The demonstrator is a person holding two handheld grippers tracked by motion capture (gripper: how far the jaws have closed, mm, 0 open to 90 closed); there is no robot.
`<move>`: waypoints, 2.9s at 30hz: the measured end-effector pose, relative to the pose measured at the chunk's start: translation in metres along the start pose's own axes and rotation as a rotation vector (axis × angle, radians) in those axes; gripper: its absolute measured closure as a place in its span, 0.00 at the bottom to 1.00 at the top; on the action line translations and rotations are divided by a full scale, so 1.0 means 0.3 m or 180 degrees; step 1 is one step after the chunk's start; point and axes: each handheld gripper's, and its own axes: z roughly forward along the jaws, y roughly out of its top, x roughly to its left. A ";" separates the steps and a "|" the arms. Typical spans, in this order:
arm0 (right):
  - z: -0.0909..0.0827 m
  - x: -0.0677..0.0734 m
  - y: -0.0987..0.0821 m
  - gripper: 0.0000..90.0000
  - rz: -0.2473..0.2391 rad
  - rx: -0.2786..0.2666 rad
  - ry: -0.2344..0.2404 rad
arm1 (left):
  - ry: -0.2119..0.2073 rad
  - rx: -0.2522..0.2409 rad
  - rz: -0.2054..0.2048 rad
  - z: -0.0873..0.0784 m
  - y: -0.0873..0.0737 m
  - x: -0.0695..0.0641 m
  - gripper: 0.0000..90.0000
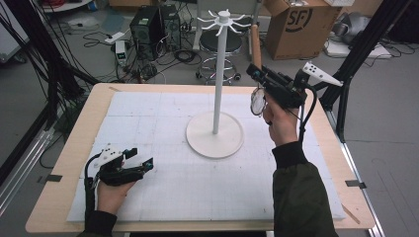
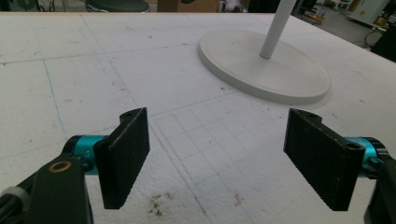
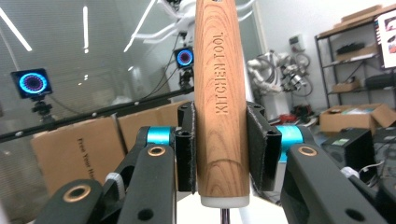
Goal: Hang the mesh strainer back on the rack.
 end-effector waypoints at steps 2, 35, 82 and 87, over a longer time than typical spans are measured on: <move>0.002 -0.002 0.010 0.75 -0.0039 -0.0019 -0.0016 | 0.0005 0.0007 -0.0001 0.001 -0.001 0.001 0.26; 0.088 -0.035 0.033 0.75 -0.0041 0.0148 -0.0011 | 0.0000 0.0016 0.0013 0.000 -0.002 -0.002 0.26; 0.090 -0.041 0.001 0.64 0.0069 0.0244 0.0097 | -0.0003 0.0029 0.0033 0.001 -0.003 -0.005 0.26; 0.080 -0.047 0.006 0.54 0.0047 0.0241 0.0002 | 0.0001 0.0033 0.0027 0.000 -0.004 -0.005 0.26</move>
